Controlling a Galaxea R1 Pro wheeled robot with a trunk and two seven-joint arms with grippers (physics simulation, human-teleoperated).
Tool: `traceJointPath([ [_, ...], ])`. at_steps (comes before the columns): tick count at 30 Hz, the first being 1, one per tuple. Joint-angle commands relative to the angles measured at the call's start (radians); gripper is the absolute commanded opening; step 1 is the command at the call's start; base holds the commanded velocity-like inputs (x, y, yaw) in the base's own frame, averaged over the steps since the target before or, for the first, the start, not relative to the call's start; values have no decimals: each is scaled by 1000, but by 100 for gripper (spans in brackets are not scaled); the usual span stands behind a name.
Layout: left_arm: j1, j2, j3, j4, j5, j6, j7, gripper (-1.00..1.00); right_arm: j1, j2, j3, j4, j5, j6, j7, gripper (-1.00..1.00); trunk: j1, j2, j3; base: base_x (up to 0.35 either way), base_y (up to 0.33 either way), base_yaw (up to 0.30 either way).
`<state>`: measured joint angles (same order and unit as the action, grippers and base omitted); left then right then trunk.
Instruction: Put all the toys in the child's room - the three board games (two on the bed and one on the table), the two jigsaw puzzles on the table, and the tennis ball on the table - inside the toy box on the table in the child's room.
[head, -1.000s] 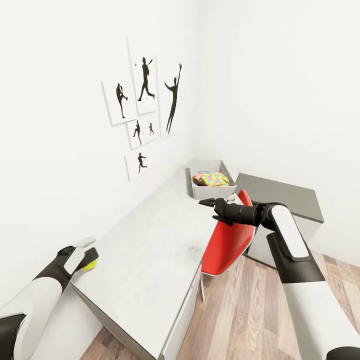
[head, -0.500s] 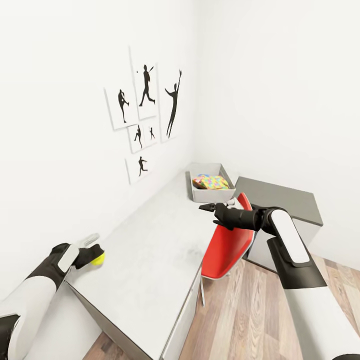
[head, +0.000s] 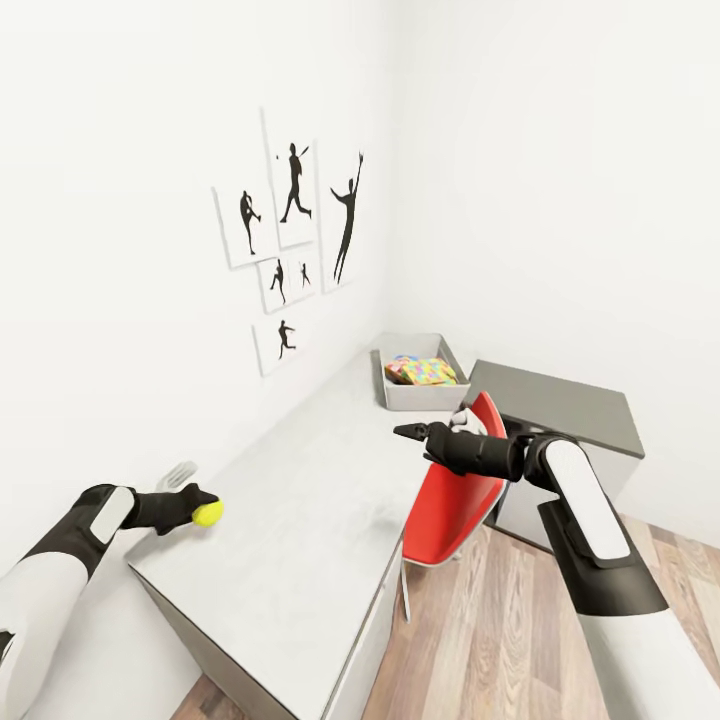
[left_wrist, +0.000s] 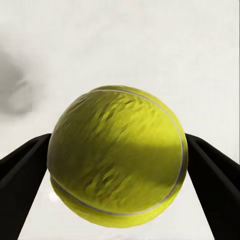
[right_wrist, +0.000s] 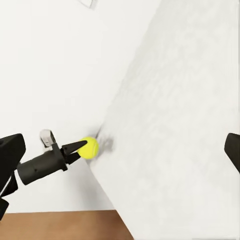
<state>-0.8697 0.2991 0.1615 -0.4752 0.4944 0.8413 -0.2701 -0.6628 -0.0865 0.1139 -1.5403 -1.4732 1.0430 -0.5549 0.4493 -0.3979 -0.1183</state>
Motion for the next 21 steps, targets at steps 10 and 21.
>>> traceJointPath([
  [10, -3, -4, -1, 0, -8, 43, -111, -100, 31, -1, -5, -1, -9, -20, -12, 100, 1, -2, 14, 0, 0, 12],
  [21, -14, -8, -2, -64, -15, 113, -123, -100, 36, -2, -40, 0, -11, -47, -7, 100, 1, -2, 20, 0, 0, 20],
])
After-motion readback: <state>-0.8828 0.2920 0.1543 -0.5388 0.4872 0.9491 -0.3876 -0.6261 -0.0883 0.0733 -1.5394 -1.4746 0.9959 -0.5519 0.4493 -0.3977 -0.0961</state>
